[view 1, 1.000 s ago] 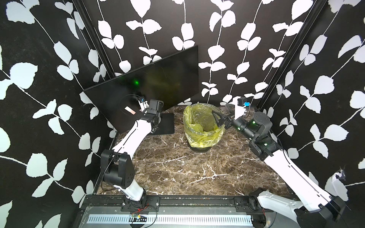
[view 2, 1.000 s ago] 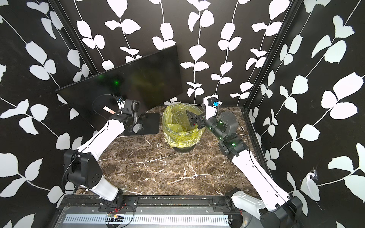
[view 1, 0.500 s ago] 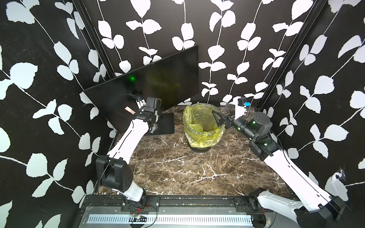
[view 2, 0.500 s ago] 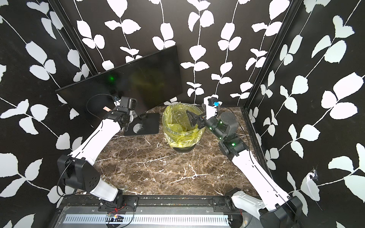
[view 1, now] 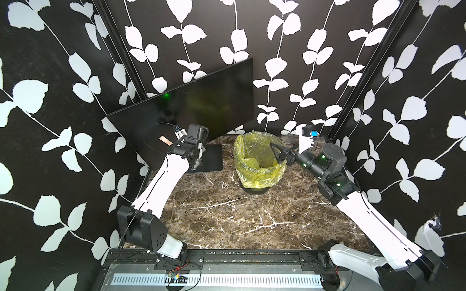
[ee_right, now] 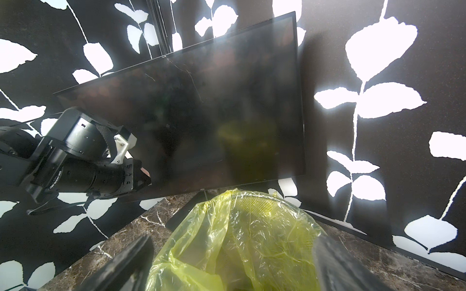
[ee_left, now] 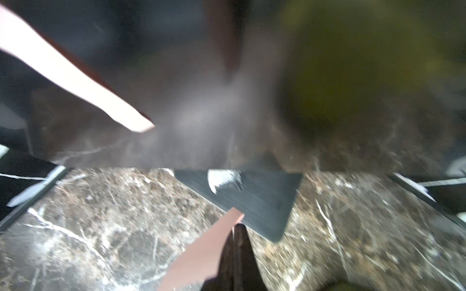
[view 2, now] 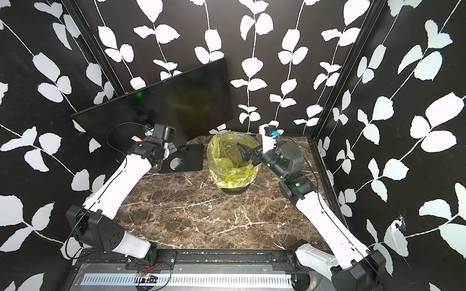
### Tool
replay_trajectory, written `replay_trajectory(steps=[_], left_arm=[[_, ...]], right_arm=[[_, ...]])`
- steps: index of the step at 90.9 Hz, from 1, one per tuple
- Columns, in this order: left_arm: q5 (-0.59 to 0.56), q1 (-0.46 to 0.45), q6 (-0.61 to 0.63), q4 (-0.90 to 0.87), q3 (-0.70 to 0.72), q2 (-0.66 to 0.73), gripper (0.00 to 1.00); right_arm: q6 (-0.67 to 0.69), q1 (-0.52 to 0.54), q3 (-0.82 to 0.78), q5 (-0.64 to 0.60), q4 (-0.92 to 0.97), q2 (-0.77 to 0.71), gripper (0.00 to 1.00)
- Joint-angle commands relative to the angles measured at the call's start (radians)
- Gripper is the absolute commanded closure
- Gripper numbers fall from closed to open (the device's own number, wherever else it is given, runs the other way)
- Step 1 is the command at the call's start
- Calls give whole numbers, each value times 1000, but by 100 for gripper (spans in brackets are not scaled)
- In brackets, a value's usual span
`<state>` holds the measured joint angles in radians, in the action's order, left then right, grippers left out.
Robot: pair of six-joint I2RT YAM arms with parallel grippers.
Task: Remove the sticky note from the monitor
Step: Tear off the sticky note from the monitor, then place the sticky note in the trash bin.
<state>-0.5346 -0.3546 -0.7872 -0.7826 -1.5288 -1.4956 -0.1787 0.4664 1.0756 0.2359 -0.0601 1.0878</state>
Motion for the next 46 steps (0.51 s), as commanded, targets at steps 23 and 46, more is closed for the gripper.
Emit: replay_trajectory(steps=[23,46], left_arm=[[92,-138,-65,-70,-180,-18,100],[266,-274,-12,4,-363,-179,100]], right_arm=[[-16,-5,1,23,-29,-13,0],[-16,-6,12,27,-10,-11,0]])
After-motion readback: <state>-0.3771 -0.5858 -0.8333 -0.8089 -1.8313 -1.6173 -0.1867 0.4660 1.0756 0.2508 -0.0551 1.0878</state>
